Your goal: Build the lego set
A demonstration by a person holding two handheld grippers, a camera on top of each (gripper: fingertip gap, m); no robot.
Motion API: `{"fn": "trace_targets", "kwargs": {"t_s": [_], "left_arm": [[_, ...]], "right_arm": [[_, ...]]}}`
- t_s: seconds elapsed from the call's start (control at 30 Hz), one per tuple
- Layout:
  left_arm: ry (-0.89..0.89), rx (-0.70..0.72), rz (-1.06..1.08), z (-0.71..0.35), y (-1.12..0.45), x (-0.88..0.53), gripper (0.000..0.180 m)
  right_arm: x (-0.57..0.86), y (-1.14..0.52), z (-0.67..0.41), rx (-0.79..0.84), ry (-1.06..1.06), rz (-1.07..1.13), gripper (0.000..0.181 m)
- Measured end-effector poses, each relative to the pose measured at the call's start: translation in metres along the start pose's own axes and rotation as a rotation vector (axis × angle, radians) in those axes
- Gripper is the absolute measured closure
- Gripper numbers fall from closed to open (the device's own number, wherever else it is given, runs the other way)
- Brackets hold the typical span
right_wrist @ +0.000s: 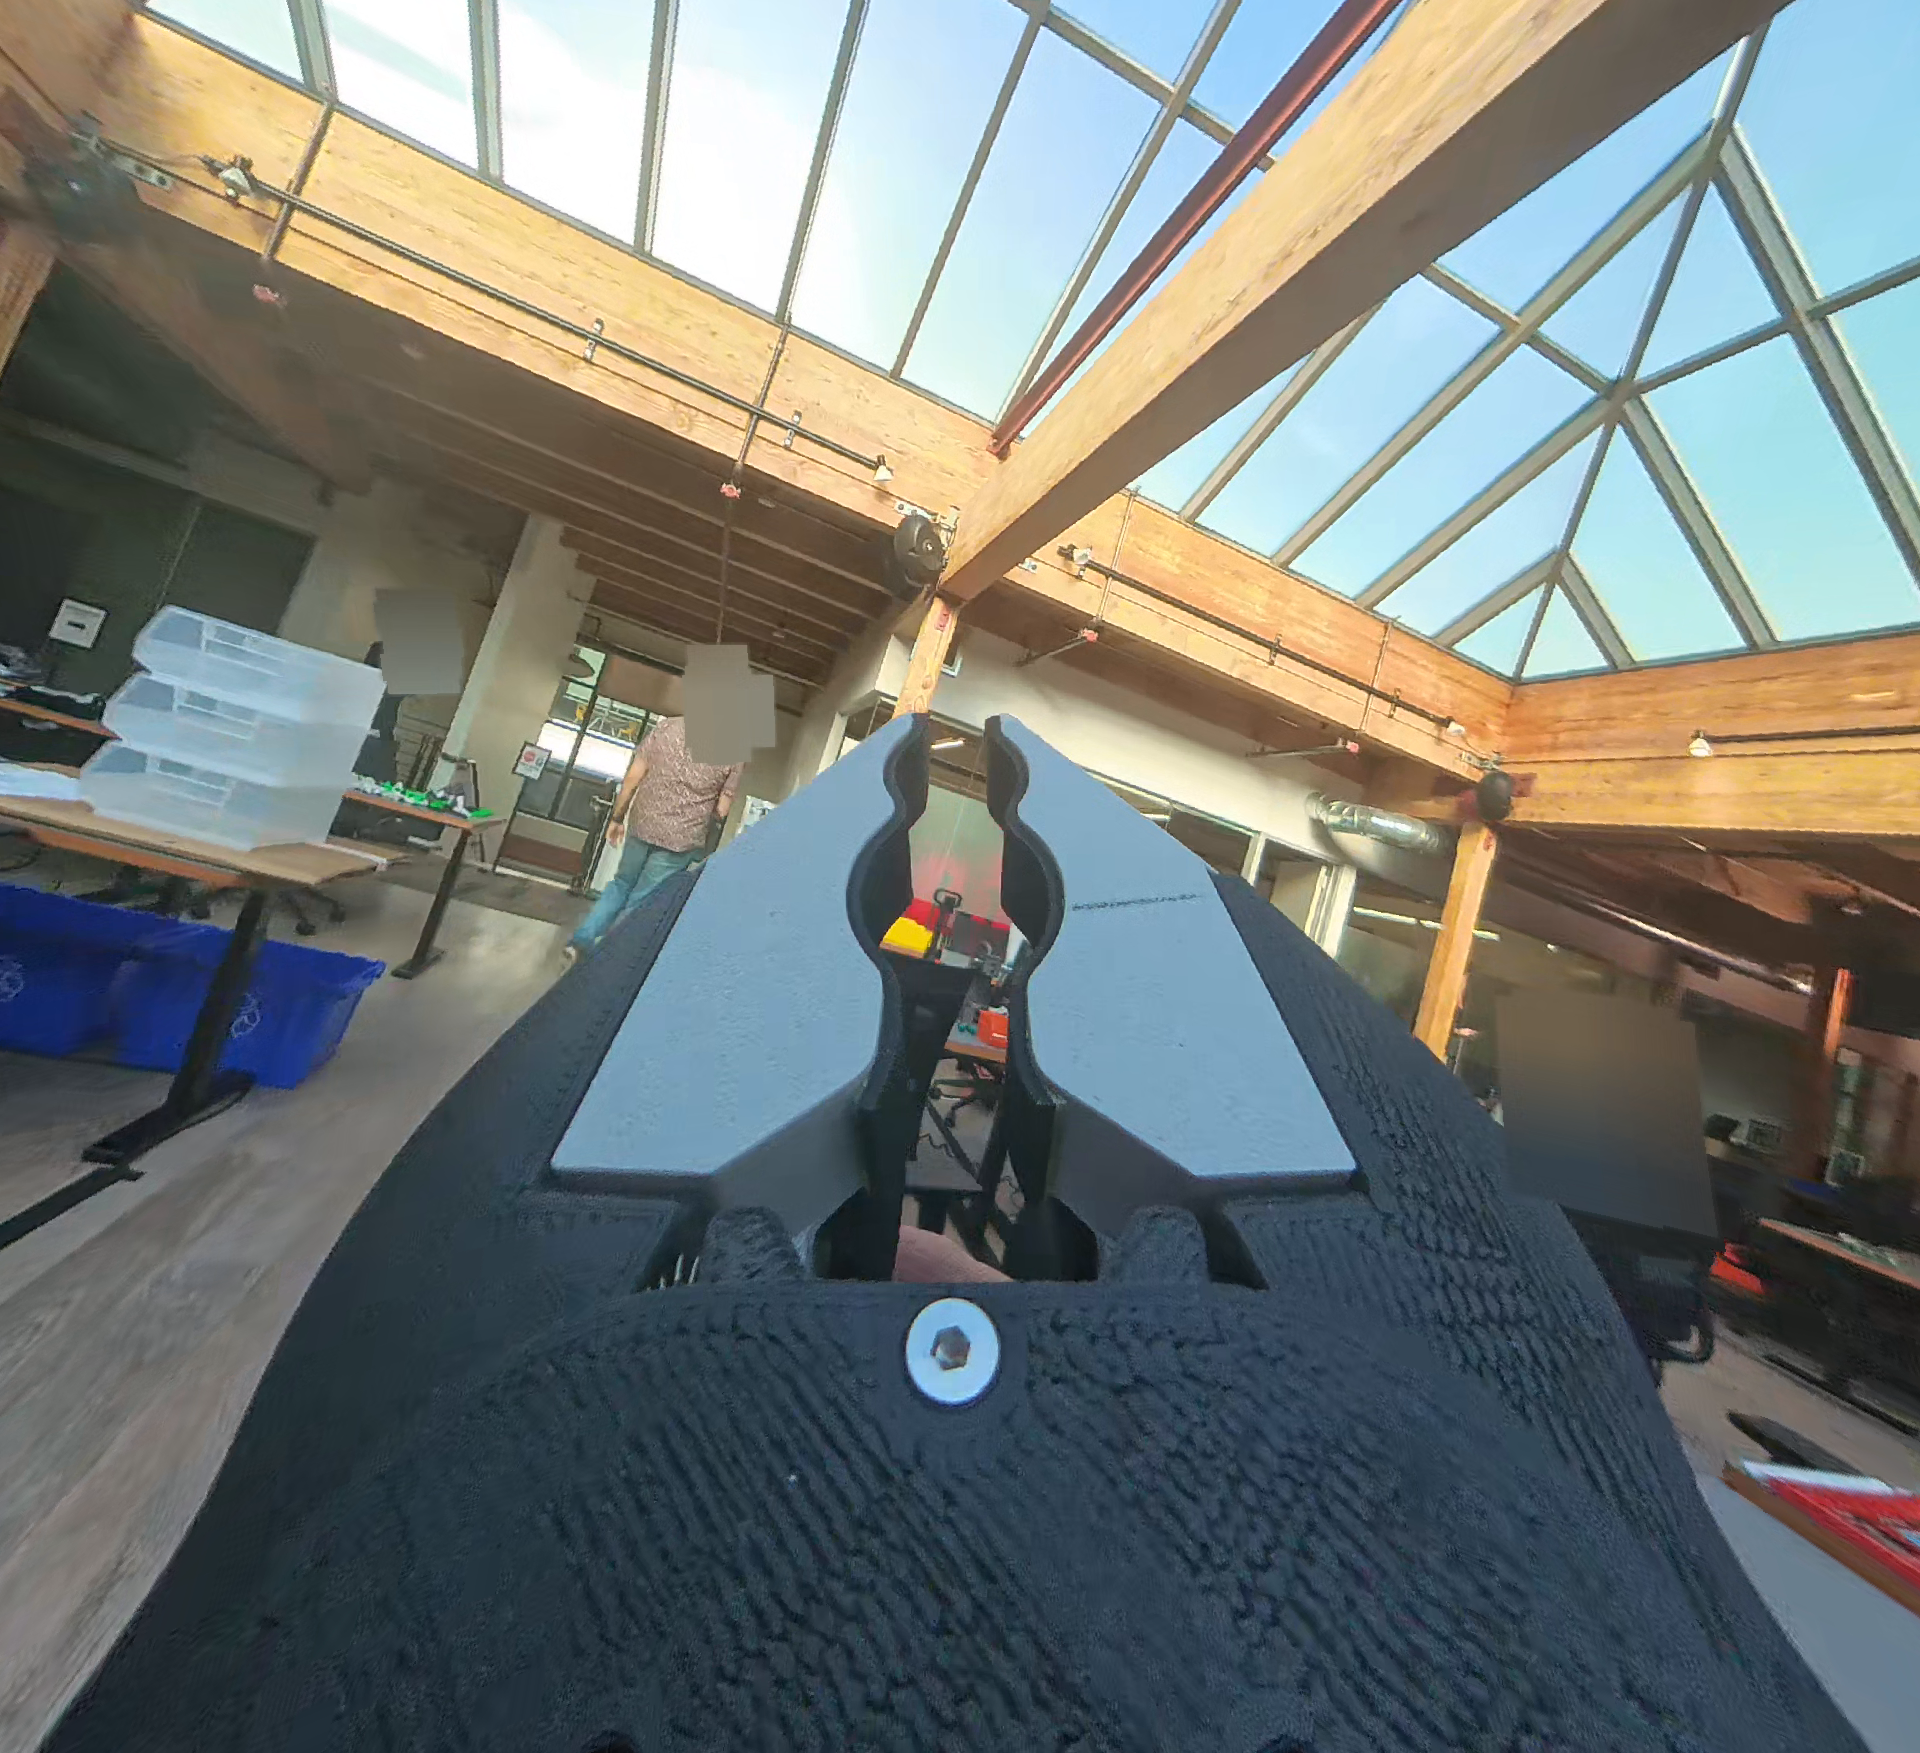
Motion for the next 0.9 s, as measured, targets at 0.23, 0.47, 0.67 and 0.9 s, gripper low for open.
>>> {"fn": "trace_targets", "kwargs": {"t_s": [0.23,0.47,0.67,0.9], "left_arm": [[-0.303,-0.053,-0.485,0.069,0.013,-0.081,0.179],[-0.109,-0.011,-0.675,0.214,-0.063,-0.121,0.161],[-0.225,-0.013,-0.562,0.337,-0.167,-0.106,0.159],[-0.298,-0.134,-0.455,0.512,-0.261,-0.072,0.174]], "right_arm": [[-0.022,-0.114,0.134,0.148,0.055,0.036,0.173],[-0.042,-0.263,0.252,0.270,0.152,0.177,0.163],[-0.063,-0.360,0.353,0.347,0.102,0.317,0.126],[-0.098,-0.458,0.525,0.248,0.101,0.228,0.147]]}}
Point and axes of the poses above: each gripper's, where its closed fingertips meet, y back along the fingers, z out of its underside, x = y × z across the jaws, the point moved 8 cm from there along y, back along the fingers, and after that the axes turned 12 degrees about x, right-handed, at the moved point
